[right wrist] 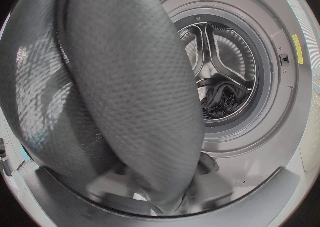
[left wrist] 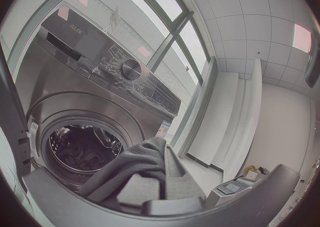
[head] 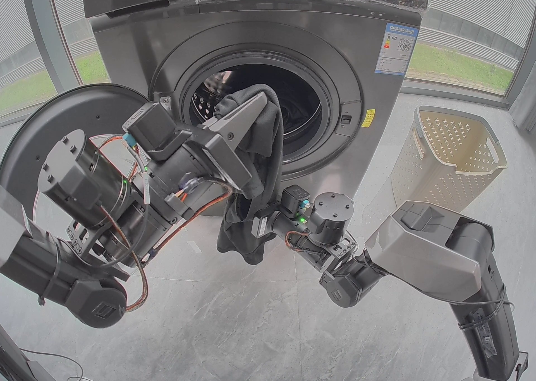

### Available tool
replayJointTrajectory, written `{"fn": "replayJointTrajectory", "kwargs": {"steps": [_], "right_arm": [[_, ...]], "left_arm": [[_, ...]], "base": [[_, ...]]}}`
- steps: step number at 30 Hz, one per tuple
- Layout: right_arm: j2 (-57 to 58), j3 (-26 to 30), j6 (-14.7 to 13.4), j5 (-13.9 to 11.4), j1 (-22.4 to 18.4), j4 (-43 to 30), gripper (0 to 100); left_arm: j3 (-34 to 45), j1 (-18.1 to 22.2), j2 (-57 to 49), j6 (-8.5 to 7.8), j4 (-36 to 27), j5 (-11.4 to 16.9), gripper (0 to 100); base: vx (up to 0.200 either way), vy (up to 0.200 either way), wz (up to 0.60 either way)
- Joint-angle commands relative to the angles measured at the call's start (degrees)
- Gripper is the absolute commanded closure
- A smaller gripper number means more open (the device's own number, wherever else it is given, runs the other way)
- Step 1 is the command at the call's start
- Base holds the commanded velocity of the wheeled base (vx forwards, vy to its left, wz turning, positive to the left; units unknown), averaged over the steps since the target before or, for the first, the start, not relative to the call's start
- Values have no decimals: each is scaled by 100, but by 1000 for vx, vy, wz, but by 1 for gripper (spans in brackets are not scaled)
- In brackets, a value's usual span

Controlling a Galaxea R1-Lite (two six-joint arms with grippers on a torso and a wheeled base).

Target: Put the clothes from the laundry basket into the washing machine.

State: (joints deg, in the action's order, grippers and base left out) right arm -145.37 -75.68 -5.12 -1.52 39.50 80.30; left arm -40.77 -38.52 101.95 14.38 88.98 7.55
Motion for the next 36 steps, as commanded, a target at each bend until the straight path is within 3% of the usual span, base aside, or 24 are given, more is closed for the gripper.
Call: {"fn": "replayJointTrajectory", "kwargs": {"steps": [1, 7, 12, 14, 16, 17, 20, 29, 30, 36], "right_arm": [[0, 1, 2, -6, -21, 21, 100], [194, 282, 2, -6, -241, 161, 100], [747, 669, -7, -6, -645, 82, 100], [1108, 915, 2, -6, -882, 74, 100], [1231, 1011, 2, -6, -935, 74, 100], [1503, 1187, 2, -15, -988, 65, 100], [1776, 1284, 2, -15, -988, 56, 100], [2277, 1293, 2, 3, -680, -67, 100], [2285, 1293, 2, 12, -671, -67, 100], [2277, 1275, 11, 73, -751, -76, 100]], "left_arm": [[-10, 20, 18, 3, 32, -8, 100], [113, 266, -8, -6, 32, -16, 100], [394, 706, -17, -23, 14, -51, 100], [772, 1049, 27, -120, 23, 1, 100], [912, 1128, 44, -138, 32, 28, 100], [1246, 1233, 97, -138, 32, 212, 100], [1642, 1321, 290, -146, 32, 485, 100], [1800, 1356, 1196, -331, 41, 537, 100], [1791, 1356, 1257, -331, 41, 537, 0], [1941, 1330, 1319, -322, 32, 520, 0]], "base": [[0, 0, 0], [0, 0, 0], [0, 0, 0], [0, 0, 0], [0, 0, 0], [0, 0, 0], [0, 0, 0], [0, 0, 0], [0, 0, 0], [0, 0, 0]]}}
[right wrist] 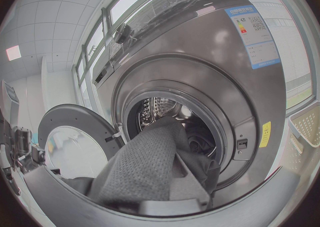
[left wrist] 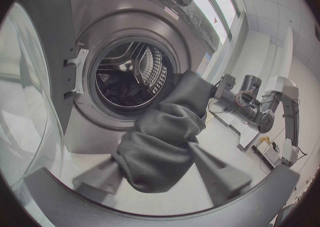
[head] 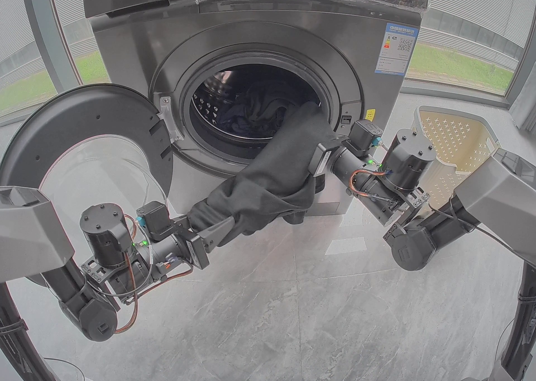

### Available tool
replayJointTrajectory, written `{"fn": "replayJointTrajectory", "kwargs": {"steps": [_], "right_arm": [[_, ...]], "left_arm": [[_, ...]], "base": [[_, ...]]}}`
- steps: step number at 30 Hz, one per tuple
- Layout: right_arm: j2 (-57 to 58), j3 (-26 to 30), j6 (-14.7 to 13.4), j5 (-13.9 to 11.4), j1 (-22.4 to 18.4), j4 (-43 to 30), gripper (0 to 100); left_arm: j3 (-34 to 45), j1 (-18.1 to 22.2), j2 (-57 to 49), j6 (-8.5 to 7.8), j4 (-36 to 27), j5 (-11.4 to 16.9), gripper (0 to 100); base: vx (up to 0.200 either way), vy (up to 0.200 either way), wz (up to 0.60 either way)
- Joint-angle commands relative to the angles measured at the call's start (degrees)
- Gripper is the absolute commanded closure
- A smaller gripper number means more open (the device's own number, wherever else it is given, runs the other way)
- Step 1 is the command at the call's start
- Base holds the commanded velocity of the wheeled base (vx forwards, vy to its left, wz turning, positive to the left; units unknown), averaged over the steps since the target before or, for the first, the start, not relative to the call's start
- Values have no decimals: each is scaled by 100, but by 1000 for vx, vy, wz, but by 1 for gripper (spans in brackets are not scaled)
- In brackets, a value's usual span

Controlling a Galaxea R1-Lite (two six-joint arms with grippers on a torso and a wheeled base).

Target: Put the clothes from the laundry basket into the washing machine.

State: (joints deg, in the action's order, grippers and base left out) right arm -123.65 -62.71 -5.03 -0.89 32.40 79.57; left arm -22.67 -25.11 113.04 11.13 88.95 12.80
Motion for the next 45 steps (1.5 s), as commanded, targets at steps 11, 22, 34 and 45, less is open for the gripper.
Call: {"fn": "replayJointTrajectory", "kwargs": {"steps": [11, 22, 34, 45], "right_arm": [[16, -374, -6, 19, -155, -91, 100], [-124, -145, -6, 54, 196, -82, 100], [-590, -224, -33, 63, 794, 41, 100], [-590, -365, -68, 230, 1189, -11, 100]], "left_arm": [[1793, -205, -72, -164, 52, 179, 0], [1239, -275, -221, -419, 52, 821, 0], [-360, -415, 719, -454, 52, 803, 0], [-1266, -398, 1413, -410, 43, 777, 0]], "base": [[0, 0, 0], [0, 0, 0], [0, 0, 0], [0, 0, 0]]}}
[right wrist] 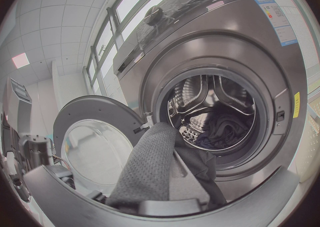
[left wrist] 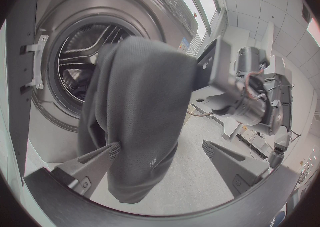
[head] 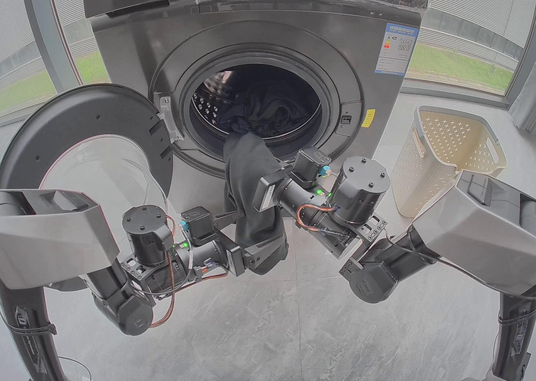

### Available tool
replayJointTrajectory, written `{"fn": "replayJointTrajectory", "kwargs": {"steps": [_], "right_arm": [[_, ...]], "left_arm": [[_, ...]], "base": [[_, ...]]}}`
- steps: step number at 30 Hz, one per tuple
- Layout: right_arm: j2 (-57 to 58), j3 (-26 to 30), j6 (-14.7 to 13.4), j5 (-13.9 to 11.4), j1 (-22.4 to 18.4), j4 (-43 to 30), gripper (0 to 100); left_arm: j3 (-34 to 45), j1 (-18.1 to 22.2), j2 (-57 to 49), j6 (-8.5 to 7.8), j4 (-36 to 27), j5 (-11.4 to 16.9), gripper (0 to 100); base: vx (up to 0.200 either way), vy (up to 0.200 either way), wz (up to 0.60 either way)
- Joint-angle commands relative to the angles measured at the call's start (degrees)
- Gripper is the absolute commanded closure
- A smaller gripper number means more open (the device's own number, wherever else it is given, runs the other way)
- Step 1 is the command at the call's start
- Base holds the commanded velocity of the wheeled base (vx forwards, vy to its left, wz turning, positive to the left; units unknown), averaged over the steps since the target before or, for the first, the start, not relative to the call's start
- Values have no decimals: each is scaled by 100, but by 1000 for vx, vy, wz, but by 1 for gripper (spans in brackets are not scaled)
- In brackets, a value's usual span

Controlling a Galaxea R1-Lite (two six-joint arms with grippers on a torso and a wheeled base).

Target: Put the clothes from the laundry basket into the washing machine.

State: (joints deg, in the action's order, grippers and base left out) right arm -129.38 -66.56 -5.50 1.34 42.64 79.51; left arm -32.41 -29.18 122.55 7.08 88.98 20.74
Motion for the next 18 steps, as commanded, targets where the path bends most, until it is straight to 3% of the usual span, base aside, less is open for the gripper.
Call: {"fn": "replayJointTrajectory", "kwargs": {"steps": [1, 7, 10, 13, 18], "right_arm": [[-8, 29, -21, 7, 174, -5, 100], [211, 249, -74, 138, 236, -14, 100], [308, 389, -83, 209, 271, -5, 100], [501, 653, -145, 279, 350, -5, 100], [589, 732, -153, 288, 438, -14, 100]], "left_arm": [[-371, 27, 559, -5, 41, -26, 0], [-1065, 211, 937, 12, 41, -500, 0], [-1250, 282, 1007, 21, 41, -588, 0], [-1566, 378, 1122, 127, 41, -817, 0], [-1645, 370, 1131, 135, 41, -887, 0]], "base": [[0, 0, 0], [0, 0, 0], [0, 0, 0], [0, 0, 0], [0, 0, 0]]}}
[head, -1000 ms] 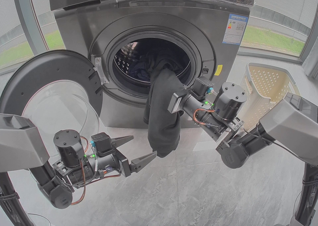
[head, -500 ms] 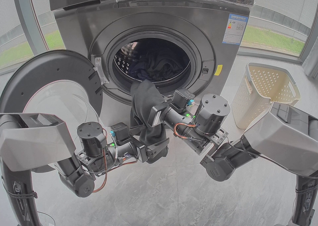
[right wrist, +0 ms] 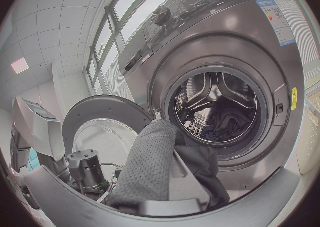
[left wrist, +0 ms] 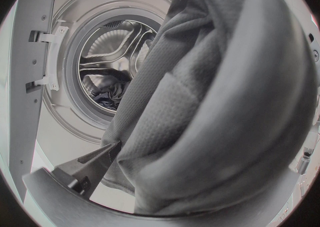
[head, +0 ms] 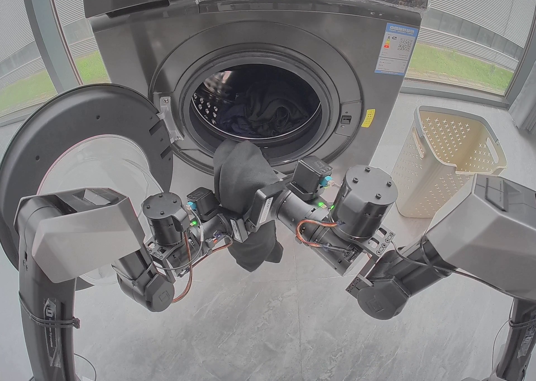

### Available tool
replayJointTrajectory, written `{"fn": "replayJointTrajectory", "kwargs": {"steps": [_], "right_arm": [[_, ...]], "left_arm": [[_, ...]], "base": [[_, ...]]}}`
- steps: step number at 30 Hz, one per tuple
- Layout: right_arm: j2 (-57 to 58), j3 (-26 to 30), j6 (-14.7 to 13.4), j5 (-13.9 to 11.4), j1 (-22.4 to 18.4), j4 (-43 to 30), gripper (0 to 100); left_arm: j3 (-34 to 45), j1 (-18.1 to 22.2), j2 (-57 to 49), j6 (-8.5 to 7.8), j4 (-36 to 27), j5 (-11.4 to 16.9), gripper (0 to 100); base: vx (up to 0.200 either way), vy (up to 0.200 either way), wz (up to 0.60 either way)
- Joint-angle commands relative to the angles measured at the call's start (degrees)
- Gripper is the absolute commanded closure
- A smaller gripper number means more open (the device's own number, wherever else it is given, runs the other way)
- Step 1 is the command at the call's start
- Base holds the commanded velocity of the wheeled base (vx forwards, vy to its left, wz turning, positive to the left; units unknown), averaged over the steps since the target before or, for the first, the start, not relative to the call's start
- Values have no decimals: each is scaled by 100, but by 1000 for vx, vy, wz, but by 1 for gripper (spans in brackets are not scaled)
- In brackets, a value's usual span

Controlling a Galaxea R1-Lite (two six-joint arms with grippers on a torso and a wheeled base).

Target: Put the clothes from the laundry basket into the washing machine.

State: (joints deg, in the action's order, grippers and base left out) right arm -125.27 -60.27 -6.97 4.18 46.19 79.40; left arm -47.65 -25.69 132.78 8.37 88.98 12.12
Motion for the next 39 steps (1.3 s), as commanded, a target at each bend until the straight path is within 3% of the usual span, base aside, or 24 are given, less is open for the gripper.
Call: {"fn": "replayJointTrajectory", "kwargs": {"steps": [1, 5, 8, 9, 15, 23, 34, 35, 39], "right_arm": [[187, 103, -6, 4, 92, -3, 100], [293, 103, -15, 13, 83, -3, 100], [301, 174, -59, 13, 66, -3, 100], [301, 174, -59, 13, 66, -3, 100], [319, 279, -67, 21, -93, -3, 100], [293, 789, -146, -5, -910, 41, 100], [-68, 736, -138, -102, -708, 287, 100], [-41, 771, -138, -102, -690, 278, 0], [240, 1035, -138, -102, -690, 234, 0]], "left_arm": [[-121, 20, 117, 6, 41, -25, 0], [-174, 29, 152, -3, 41, -43, 0], [-324, 64, 152, 24, 41, -219, 0], [-324, 64, 152, 24, 41, -219, 100], [-385, 81, 90, 112, 58, -342, 100], [46, 187, -657, 208, 49, -394, 100], [590, 116, -1465, 208, 41, -386, 100], [599, 116, -1483, 217, 41, -386, 100], [599, 116, -1571, 235, 58, -403, 100]], "base": [[0, 0, 0], [0, 0, 0], [0, 0, 0], [0, 0, 0], [0, 0, 0], [0, 0, 0], [0, 0, 0], [0, 0, 0], [0, 0, 0]]}}
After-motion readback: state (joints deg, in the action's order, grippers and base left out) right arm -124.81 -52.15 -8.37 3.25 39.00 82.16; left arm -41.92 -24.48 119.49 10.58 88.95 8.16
